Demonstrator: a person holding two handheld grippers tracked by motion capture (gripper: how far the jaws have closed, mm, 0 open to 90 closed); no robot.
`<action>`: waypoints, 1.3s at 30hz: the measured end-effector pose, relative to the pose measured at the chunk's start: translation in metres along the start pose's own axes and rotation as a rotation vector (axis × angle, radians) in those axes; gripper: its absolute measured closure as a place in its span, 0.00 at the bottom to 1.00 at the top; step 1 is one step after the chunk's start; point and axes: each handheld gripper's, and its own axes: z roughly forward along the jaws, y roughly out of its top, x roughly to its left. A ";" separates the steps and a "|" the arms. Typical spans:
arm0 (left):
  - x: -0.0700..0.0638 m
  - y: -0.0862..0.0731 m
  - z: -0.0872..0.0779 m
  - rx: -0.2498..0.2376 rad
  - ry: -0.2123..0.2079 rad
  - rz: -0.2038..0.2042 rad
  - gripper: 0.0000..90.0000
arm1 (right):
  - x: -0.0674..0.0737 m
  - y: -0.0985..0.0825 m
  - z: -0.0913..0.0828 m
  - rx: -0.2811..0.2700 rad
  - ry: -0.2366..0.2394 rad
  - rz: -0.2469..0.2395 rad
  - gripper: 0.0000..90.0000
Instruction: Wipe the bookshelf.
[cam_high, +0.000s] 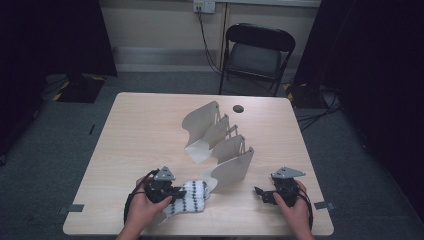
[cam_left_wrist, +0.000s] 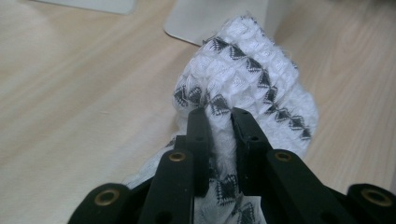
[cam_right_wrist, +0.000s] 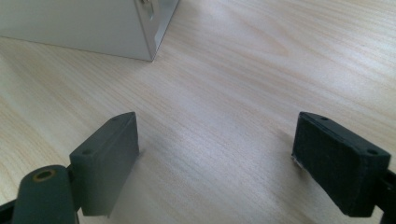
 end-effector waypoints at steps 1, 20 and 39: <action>0.002 0.001 -0.001 -0.007 0.008 -0.005 0.88 | 0.000 0.000 0.000 0.000 0.000 0.000 0.15; -0.010 0.043 0.048 -0.039 0.051 0.028 0.87 | 0.000 0.000 0.000 0.000 0.000 0.000 0.15; -0.015 0.047 0.060 -0.118 0.029 0.016 0.56 | 0.000 0.000 0.000 0.000 0.000 0.000 0.15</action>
